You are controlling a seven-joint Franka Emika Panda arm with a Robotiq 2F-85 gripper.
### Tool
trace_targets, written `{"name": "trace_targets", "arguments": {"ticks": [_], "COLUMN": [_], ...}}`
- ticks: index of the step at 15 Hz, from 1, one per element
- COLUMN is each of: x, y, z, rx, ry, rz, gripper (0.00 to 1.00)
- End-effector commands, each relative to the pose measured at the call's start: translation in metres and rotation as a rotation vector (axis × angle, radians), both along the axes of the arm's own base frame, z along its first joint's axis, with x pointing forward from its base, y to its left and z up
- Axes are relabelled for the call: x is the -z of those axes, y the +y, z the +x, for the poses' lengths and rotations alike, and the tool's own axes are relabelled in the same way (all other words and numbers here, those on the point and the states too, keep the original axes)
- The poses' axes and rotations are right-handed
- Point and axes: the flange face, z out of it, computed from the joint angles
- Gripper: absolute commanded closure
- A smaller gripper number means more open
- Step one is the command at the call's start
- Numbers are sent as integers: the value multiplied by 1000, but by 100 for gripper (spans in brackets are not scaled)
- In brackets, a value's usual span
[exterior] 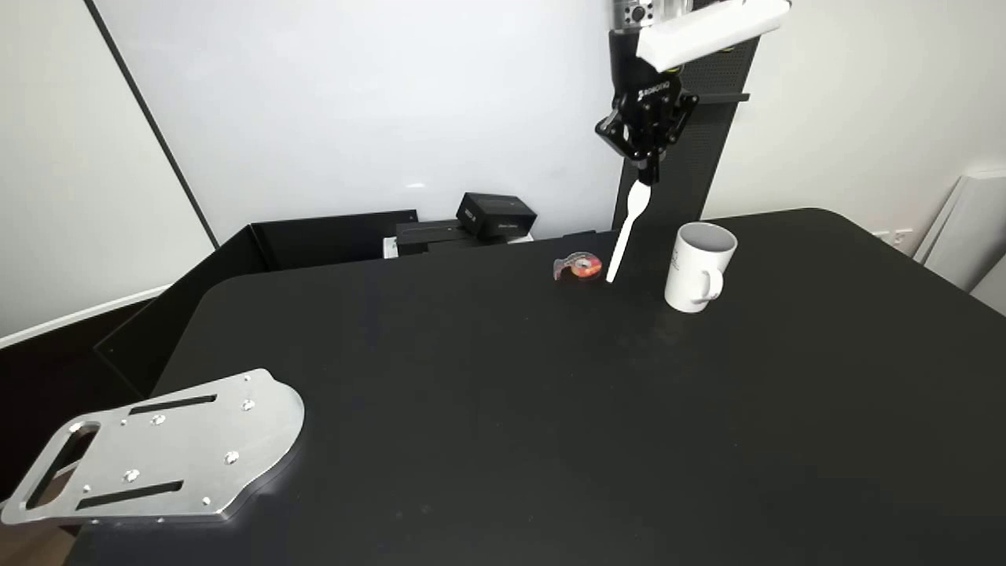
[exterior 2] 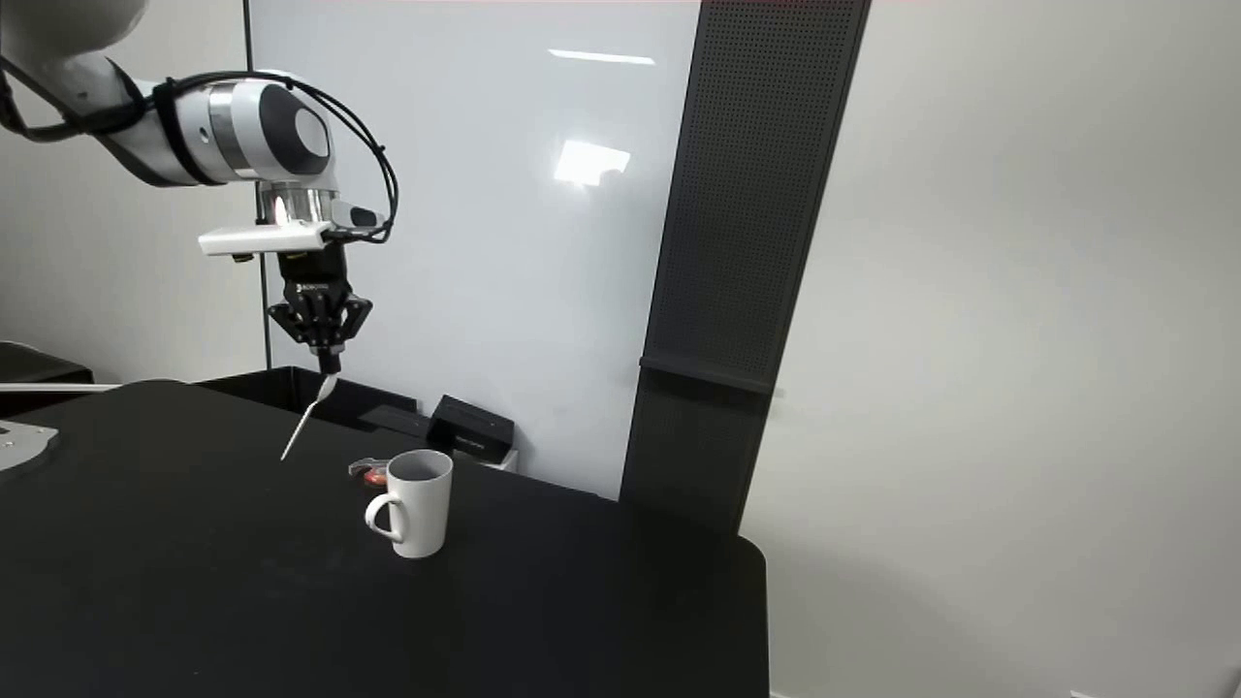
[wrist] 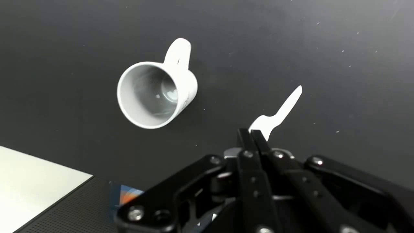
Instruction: Take the white spoon out of the mug
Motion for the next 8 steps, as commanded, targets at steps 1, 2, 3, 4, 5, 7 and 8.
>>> {"name": "trace_targets", "arguments": {"ticks": [1, 2, 3, 4, 5, 7, 8], "x": [19, 28, 36, 46, 54, 70, 77], "y": [18, 24, 30, 35, 39, 46, 47], "z": [-20, -25, -29, -34, -39, -46, -48], "rx": [-38, -47, -57, -65, -69, -72, -74], "ry": [45, 54, 65, 78, 89, 97, 100], "rz": [60, 77, 92, 107, 114, 108, 106], "gripper": [99, 99, 99, 99, 99, 99, 99]}}
